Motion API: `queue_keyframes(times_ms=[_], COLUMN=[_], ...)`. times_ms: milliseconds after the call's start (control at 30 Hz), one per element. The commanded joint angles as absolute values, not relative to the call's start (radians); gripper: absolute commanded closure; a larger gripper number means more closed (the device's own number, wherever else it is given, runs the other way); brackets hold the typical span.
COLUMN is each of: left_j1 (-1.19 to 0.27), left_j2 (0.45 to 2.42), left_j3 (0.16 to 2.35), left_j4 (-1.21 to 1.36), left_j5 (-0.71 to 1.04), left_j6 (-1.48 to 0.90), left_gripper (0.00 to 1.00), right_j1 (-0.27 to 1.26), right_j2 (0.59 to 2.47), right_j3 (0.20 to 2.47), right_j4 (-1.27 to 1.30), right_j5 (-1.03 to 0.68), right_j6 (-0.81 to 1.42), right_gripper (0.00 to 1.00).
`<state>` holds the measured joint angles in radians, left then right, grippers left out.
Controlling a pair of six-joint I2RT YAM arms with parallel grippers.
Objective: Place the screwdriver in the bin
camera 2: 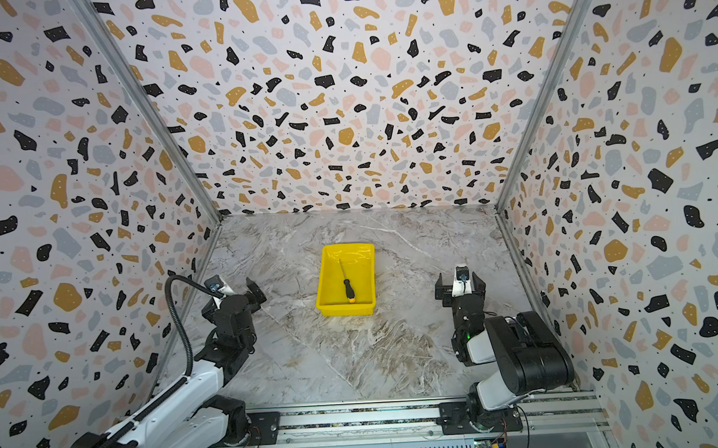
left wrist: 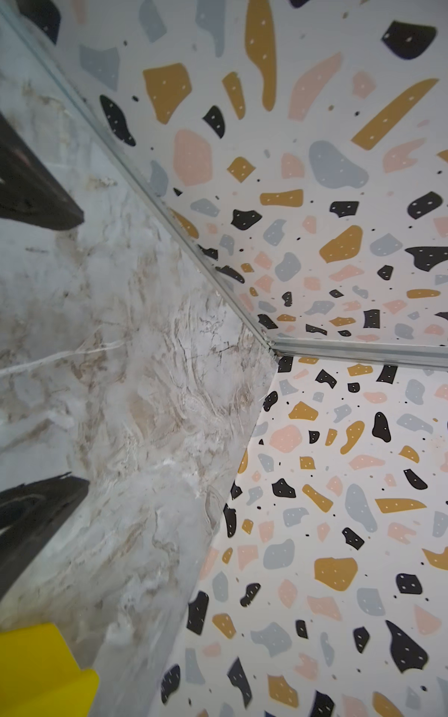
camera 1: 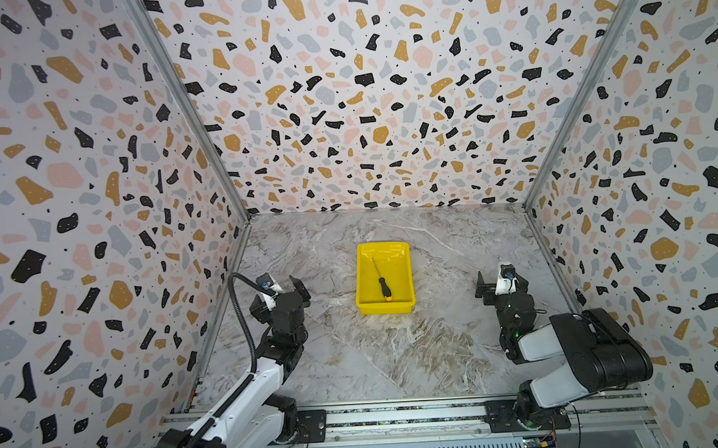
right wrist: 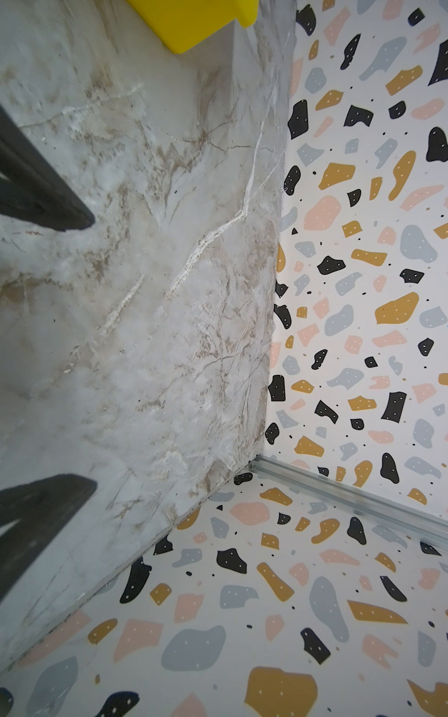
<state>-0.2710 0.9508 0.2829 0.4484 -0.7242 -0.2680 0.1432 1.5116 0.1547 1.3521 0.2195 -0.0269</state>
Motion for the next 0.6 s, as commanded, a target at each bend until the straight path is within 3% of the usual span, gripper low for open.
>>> queue_keyframes(times_ms=[0, 233, 567], left_j1=[-0.27, -0.271, -0.271], left_j2=[0.981, 1.007, 1.138], left_j3=[0.213, 0.08, 0.058], left_j4=[0.712, 0.969, 1.132], left_j5=[-0.72, -0.556, -0.508], left_j6=[-0.002, 0.011, -0.002], left_gripper=[0.0, 0.0, 0.0], right_j1=[0.14, 0.138, 0.139], right_j2=[1.498, 1.498, 1.497], right_j3=[0.172, 0.172, 0.172], right_j4=[1.347, 1.345, 1.344], right_j5=[0.213, 0.209, 0.208], right_j6=[-0.017, -0.019, -0.017], right_gripper=[0.01, 0.01, 0.01])
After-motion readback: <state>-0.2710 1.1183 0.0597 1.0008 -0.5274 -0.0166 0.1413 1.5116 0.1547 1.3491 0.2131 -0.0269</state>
